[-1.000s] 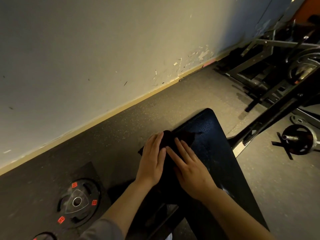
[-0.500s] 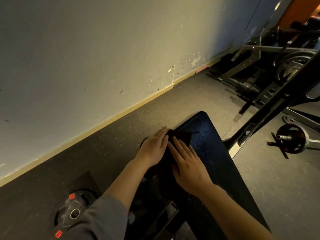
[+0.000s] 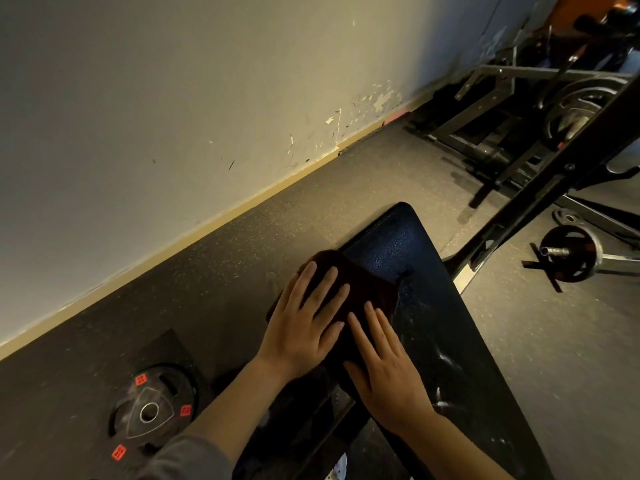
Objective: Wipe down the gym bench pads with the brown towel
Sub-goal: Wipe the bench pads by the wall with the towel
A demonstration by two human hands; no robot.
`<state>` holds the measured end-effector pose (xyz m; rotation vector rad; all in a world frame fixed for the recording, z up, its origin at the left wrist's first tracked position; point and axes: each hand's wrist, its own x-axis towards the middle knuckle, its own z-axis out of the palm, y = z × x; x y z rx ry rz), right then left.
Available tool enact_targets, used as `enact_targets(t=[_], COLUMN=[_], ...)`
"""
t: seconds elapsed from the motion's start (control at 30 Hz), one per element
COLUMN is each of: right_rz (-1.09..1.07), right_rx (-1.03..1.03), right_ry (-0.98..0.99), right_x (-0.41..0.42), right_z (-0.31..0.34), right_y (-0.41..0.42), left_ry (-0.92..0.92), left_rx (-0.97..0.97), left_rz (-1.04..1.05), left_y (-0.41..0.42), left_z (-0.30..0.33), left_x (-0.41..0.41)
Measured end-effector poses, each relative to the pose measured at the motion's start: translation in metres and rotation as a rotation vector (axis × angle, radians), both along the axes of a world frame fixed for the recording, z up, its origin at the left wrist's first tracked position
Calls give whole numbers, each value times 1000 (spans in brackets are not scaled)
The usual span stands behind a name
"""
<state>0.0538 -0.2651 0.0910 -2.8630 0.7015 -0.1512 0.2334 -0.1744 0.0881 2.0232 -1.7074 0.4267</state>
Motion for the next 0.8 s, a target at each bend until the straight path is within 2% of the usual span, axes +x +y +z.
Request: enact_targets(t=[0.17, 0.27, 0.37, 0.6, 0.8], right_rz=[47, 46, 15, 22, 16], right_rx=[-69, -120, -154, -162, -136], right_ry=[20, 18, -5, -69, -143], right_x=[-7, -5, -1, 2, 3], right_z=[-5, -11, -20, -32, -36], right_y=[0, 3, 8, 9, 14], left_ry=[-270, -455, -590, -680, -669], left_rx=[122, 242, 362, 344, 257], left_rz=[-182, -363, -442, -451, -439], left_y=[15, -5, -30, -36, -38], left_z=[4, 23, 36, 36, 33], left_x=[26, 45, 48, 51, 50])
